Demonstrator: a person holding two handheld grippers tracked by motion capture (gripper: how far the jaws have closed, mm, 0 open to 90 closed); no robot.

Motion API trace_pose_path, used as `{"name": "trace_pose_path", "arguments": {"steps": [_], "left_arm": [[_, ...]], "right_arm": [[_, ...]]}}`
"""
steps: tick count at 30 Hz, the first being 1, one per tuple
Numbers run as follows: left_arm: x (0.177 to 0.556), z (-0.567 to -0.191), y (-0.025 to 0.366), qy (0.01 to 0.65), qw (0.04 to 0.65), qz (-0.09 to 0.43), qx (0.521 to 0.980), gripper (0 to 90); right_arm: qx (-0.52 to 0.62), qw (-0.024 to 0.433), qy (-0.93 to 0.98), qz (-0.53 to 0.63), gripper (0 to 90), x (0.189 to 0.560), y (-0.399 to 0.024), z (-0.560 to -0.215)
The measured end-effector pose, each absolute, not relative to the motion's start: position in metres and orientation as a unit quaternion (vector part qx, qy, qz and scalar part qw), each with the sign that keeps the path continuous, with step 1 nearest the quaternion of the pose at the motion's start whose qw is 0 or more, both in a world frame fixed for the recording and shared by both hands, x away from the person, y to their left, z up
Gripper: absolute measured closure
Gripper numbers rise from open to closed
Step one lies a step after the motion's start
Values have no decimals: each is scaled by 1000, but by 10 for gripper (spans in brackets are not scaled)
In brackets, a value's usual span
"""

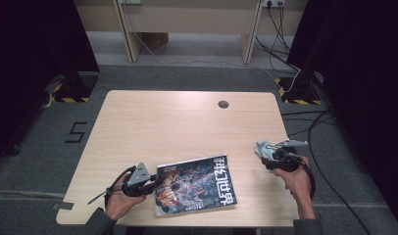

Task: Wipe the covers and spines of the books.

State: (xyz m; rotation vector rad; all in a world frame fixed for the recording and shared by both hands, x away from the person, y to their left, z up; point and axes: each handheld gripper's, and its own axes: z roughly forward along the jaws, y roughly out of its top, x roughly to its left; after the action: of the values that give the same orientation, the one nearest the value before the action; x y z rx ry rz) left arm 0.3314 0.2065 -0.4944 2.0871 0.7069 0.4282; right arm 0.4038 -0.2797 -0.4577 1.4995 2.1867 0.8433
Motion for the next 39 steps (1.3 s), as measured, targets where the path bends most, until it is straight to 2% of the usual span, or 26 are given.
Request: {"name": "trace_pose_path", "arguments": {"steps": [6, 15, 22, 31, 39], "left_arm": [[332, -494, 207, 285, 435, 167, 837, 795], [332, -494, 206, 284, 438, 166, 837, 795], [331, -493, 205, 283, 437, 165, 838, 794], [331, -493, 203, 282, 439, 164, 837, 790], [332, -494, 203, 284, 439, 163, 837, 786]], "right_arm": [[548, 200, 764, 276, 489, 410, -295, -465], [543, 199, 775, 257, 547, 425, -293, -476], [533, 199, 787, 239, 633, 432, -292, -489], [519, 220, 791, 239, 788, 431, -292, -491], [524, 210, 779, 273, 810, 429, -294, -485]]}}
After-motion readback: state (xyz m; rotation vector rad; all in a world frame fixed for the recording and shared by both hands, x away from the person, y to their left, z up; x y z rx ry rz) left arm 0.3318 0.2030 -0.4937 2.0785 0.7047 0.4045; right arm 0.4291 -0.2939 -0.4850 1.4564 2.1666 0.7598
